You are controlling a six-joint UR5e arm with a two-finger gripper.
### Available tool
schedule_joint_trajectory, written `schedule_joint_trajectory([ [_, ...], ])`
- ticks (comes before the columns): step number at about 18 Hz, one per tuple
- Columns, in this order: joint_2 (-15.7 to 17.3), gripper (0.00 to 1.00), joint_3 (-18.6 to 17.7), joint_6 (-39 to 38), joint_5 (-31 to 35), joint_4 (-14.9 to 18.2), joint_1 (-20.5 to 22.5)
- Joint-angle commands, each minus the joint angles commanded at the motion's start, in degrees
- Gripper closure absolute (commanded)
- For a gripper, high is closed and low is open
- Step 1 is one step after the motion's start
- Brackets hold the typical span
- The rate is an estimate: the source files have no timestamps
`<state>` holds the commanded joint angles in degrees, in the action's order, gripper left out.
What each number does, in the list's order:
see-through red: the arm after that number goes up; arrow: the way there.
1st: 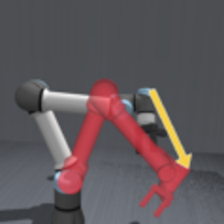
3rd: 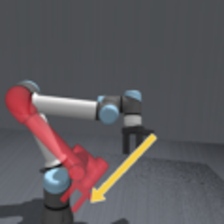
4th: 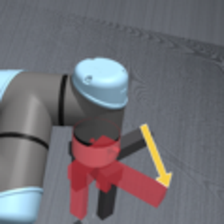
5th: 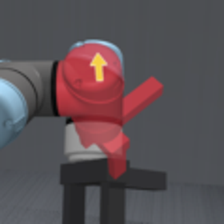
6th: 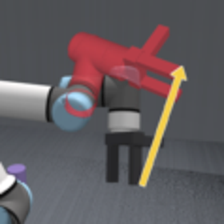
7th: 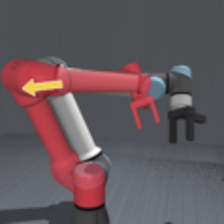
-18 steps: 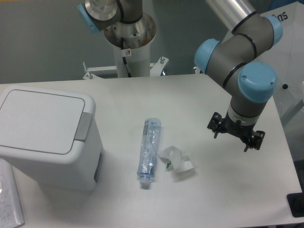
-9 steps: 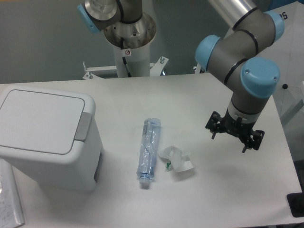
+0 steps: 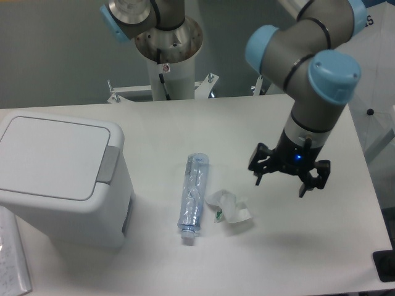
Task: Open the trash can
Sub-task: 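Move the gripper over the bottle toward the trash can lid edge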
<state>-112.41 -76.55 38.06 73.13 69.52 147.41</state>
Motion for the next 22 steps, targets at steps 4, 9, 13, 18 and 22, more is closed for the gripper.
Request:
schedule_joint_trajectory([
  [4,1.93,0.00,-0.53,-0.88,-0.79,0.44,-3.08],
  [9,6.76,0.00,-3.51,-4.22,-3.16,-0.17,-5.98],
  [13,8.52,0.00,-4.92,-4.75,-10.26,-1.14,-7.92],
  [18,10.37,0.00,-6.67,-5.11,-13.00,-1.23,-9.06],
  [22,13.09,0.00,-9.93,-5.10,-13.89,-1.75,-9.68],
])
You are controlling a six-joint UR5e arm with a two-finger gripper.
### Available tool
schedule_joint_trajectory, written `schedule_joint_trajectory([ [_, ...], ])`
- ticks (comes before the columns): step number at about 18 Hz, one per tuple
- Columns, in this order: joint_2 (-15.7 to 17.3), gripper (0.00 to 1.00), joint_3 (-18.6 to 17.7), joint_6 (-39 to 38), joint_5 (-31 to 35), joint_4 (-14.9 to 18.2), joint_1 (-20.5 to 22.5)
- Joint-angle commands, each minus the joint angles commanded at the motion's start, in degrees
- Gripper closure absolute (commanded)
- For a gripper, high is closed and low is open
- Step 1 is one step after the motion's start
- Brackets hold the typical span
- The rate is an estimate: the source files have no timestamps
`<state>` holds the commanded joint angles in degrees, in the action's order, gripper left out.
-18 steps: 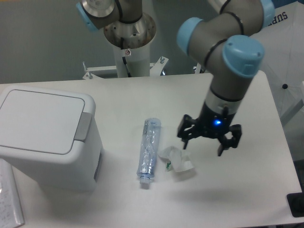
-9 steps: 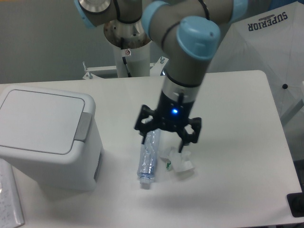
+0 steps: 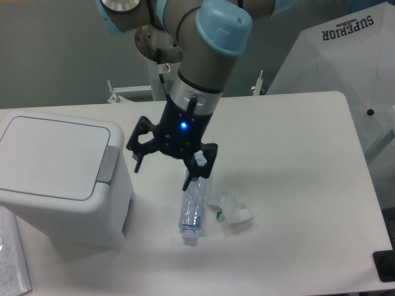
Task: Open the trash can
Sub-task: 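Move the gripper over the bottle toward the trash can lid edge, then hook the gripper finger under the lid edge and lift it open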
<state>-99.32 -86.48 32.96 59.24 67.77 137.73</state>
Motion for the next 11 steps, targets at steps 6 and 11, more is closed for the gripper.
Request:
schedule_joint_trajectory([
  [6,-0.26,0.00,-0.09,-2.28,0.00,-1.23,-1.50],
  [11,-1.05,0.00,-0.53,-3.69,0.09,-3.17,-2.38],
])
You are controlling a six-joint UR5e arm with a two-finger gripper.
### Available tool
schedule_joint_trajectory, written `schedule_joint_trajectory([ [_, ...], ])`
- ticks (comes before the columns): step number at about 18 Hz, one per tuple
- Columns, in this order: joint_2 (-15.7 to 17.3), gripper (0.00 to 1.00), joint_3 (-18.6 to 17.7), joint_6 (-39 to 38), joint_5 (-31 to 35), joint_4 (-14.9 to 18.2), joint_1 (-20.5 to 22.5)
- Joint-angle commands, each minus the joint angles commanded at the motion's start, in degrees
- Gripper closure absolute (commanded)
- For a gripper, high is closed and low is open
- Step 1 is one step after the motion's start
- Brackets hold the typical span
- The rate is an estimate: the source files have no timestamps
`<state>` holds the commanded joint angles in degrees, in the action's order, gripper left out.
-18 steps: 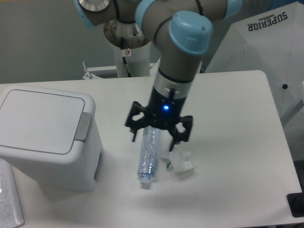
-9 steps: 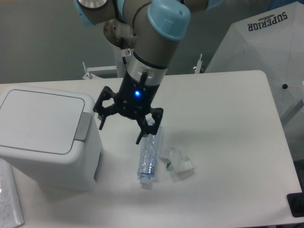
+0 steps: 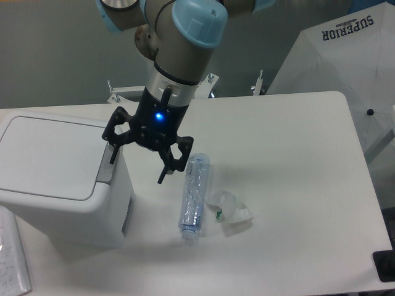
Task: Open the trash can
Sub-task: 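Hook the gripper finger under the lid edge and lift it open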
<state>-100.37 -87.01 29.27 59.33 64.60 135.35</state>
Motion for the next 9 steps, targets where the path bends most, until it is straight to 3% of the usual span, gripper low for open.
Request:
schedule_joint_trajectory([
  [9,-0.71,0.00,-0.44,0.00,0.18,0.00,-0.17],
])
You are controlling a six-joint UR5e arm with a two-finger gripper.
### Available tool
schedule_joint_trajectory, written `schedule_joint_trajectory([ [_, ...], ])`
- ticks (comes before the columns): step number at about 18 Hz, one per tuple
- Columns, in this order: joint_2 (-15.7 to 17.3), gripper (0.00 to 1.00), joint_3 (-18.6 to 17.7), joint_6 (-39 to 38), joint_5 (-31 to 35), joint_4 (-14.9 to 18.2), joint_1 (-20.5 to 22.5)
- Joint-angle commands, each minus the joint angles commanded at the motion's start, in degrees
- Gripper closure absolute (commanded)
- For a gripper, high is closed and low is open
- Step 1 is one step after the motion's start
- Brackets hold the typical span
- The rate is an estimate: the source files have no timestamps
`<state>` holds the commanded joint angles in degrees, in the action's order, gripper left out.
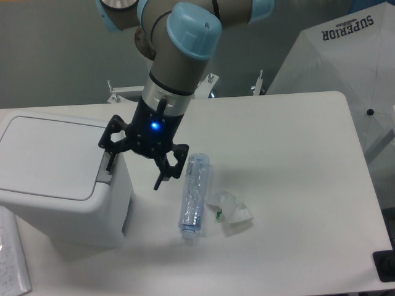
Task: Open the trash can
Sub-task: 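Hook the gripper finger under the lid edge and lift it open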
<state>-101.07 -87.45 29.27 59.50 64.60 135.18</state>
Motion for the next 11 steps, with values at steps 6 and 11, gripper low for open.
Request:
schedule_joint_trajectory([
  [6,-0.09,0.00,0.09,-1.67,0.09,0.00,0.00],
  [11,-0.09,0.00,0.26,-2.90,0.09,0.00,0.00],
])
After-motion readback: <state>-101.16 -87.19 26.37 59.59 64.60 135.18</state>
